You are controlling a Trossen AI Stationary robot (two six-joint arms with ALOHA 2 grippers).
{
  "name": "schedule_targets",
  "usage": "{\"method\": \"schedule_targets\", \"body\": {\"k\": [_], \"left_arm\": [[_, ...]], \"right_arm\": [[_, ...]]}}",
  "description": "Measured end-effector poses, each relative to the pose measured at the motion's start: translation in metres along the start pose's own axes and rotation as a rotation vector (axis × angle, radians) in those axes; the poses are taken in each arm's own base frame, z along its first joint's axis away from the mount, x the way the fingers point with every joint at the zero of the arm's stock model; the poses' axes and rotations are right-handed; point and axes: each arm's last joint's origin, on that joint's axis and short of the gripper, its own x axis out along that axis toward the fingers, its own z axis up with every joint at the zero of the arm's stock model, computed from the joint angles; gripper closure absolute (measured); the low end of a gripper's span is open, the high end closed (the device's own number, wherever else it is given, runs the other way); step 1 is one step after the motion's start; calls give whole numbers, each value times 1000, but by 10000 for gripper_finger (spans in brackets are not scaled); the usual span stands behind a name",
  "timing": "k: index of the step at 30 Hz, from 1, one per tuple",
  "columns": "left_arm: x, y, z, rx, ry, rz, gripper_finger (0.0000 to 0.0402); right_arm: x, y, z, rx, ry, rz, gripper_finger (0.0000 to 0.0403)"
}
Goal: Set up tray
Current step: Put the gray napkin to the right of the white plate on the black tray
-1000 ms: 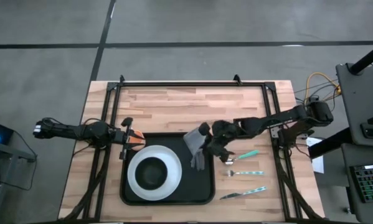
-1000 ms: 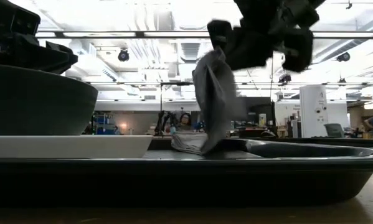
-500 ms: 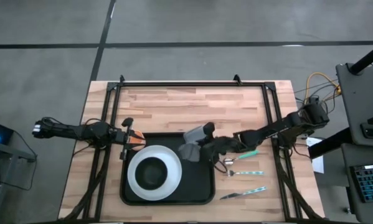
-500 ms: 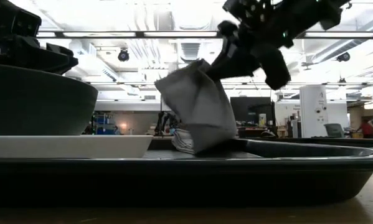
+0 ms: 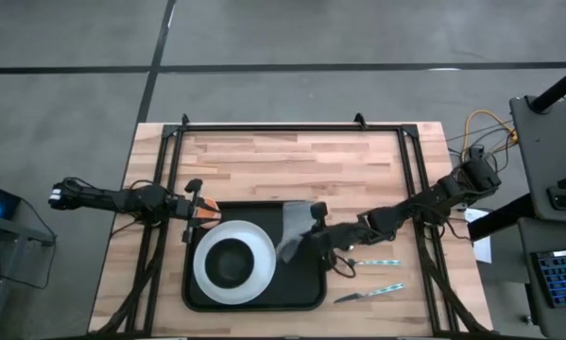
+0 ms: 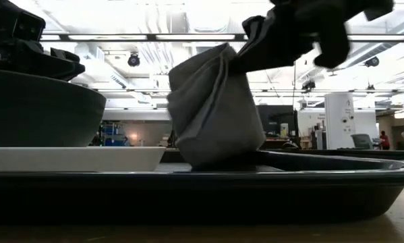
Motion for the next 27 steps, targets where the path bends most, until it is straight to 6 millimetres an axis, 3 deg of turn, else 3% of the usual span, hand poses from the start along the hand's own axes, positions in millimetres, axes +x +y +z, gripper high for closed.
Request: {"method": "schedule_targets", "body": {"k": [10, 21, 27], "left_arm": [[0, 0, 0, 0, 0, 0, 330], [0, 0, 0, 0, 0, 0, 330], [0, 0, 0, 0, 0, 0, 330]], "right_arm": [[-8, 26, -5, -135, 39, 131, 394], [23, 49, -30, -105, 86, 245, 394], [24, 56, -32, -102, 113, 183, 394]]}}
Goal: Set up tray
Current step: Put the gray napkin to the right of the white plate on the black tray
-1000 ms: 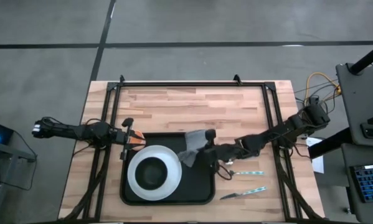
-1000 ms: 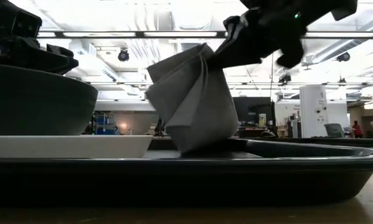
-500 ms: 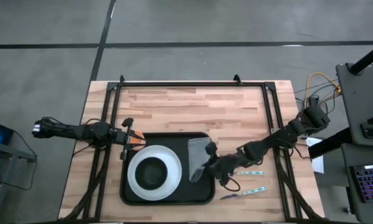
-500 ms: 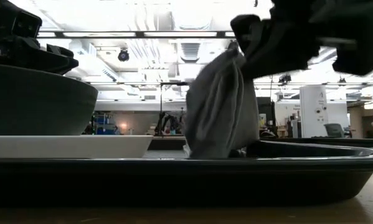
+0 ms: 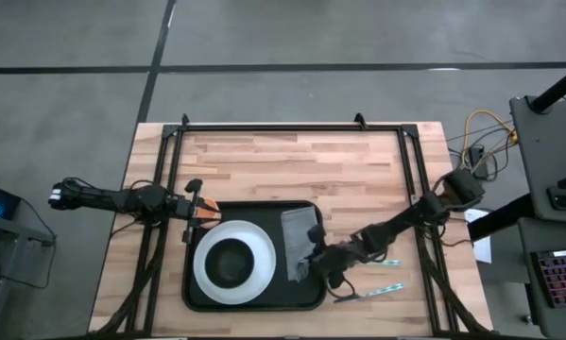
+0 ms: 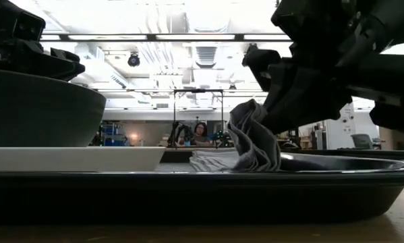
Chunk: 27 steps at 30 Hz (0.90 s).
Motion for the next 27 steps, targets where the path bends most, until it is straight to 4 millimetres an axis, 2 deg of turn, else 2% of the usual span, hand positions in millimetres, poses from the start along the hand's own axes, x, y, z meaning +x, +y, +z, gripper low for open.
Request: {"method": "schedule_targets", "body": {"k": [8, 16, 21, 27], "left_arm": [[0, 0, 0, 0, 0, 0, 330], [0, 0, 0, 0, 1, 0, 330], [0, 0, 0, 0, 1, 0, 330], [0, 0, 0, 0, 1, 0, 330]], "right_arm": [[-15, 8, 10, 18, -40, 14, 394], [-16, 14, 11, 55, -70, 175, 385], [-16, 14, 11, 52, -68, 177, 347], [-16, 14, 10, 52, -64, 179, 278]]}}
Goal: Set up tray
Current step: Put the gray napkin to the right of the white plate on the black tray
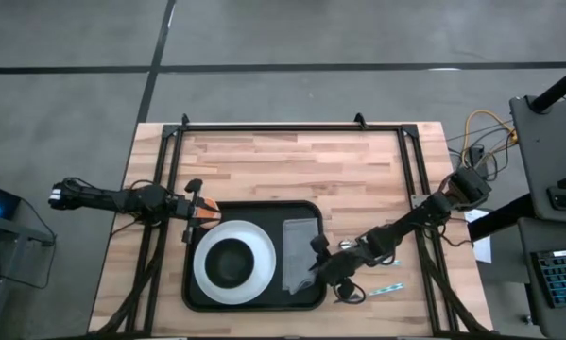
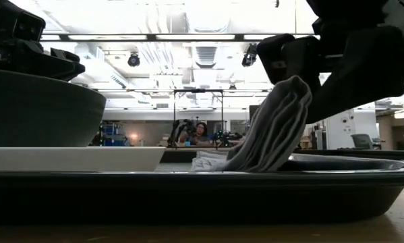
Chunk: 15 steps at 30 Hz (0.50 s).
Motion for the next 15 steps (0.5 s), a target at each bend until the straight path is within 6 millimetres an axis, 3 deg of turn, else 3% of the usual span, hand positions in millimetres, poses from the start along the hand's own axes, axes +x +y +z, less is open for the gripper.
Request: {"method": "schedule_targets", "body": {"k": [8, 15], "left_arm": [[0, 0, 0, 0, 0, 0, 330], [0, 0, 0, 0, 0, 0, 331]], "right_arm": [[-8, -3, 13, 54, 99, 15, 207], [-17, -5, 24, 85, 227, 59, 186]]}}
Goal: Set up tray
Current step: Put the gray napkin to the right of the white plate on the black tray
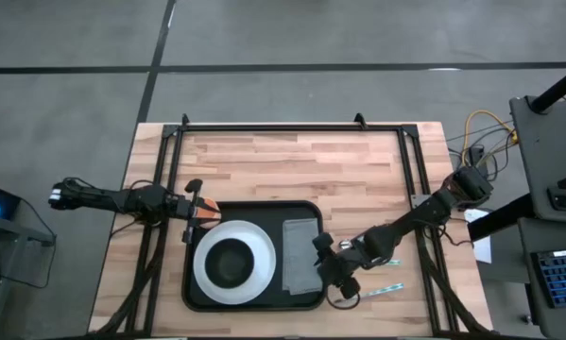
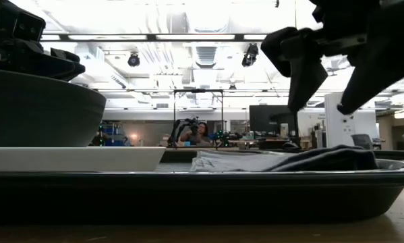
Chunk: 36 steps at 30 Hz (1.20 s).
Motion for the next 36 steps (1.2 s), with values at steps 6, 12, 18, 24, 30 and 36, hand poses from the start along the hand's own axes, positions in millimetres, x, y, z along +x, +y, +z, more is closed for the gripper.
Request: {"method": "schedule_targets", "body": {"k": [6, 12, 18, 24, 30, 36], "left_arm": [[0, 0, 0, 0, 0, 0, 330], [0, 0, 0, 0, 0, 0, 330], [0, 0, 0, 0, 0, 0, 330], [0, 0, 0, 0, 0, 0, 330], [0, 0, 0, 0, 0, 0, 330], [0, 0, 0, 0, 0, 0, 330]], "right_arm": [[-6, -3, 15, -39, -57, -7, 188], [-13, -17, 35, 85, -155, -49, 188], [0, -47, 24, 295, -107, -99, 186], [17, -61, 2, 354, -44, -66, 188], [34, -62, -7, 342, -1, -52, 188], [60, -61, -10, 342, 58, -47, 188]]}}
